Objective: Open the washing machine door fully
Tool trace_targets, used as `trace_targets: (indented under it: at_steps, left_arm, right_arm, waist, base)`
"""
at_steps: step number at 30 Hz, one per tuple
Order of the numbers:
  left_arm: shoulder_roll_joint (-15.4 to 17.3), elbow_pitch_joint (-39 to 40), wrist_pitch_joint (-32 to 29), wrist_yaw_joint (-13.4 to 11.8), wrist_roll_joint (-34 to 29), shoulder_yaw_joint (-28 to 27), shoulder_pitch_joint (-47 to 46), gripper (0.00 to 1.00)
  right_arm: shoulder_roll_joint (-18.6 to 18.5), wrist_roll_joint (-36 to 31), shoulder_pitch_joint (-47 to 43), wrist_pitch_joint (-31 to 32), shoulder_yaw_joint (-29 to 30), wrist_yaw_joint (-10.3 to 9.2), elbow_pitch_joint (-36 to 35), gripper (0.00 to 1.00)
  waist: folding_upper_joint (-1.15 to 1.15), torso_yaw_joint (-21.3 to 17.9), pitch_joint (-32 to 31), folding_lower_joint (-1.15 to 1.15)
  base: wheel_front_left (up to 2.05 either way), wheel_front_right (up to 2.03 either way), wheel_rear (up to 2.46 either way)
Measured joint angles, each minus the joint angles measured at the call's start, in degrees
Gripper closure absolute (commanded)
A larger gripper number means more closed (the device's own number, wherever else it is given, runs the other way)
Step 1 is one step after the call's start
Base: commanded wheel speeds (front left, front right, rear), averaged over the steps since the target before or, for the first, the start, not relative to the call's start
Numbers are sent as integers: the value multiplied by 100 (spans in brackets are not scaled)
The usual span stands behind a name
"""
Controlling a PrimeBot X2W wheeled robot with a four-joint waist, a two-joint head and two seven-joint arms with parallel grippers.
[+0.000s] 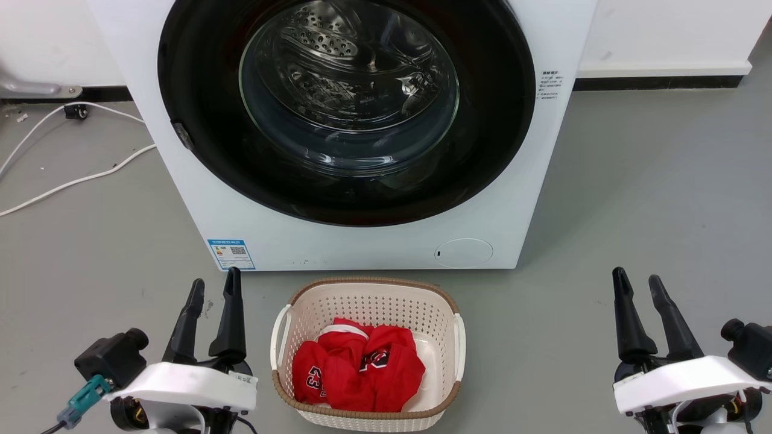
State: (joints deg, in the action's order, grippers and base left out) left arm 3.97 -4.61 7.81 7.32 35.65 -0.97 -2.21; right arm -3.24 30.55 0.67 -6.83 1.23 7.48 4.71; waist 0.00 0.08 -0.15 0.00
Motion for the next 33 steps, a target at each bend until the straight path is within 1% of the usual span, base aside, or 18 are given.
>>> trace_targets:
  at_steps: [15,33]
  left_arm:
    - [51,55,207,4,-1047,57,50,0]
    - [56,129,442,7,-2000,81,50,0]
  right_arm:
    - [8,-903,-77,-80,-34,1,-134,0]
    - [14,-1741,-126,-171,-58,1,-215,0]
  waist:
    - [0,33,3,0]
    - [0,50,26,0]
  base:
    - [0,0,0]
    - [0,0,0]
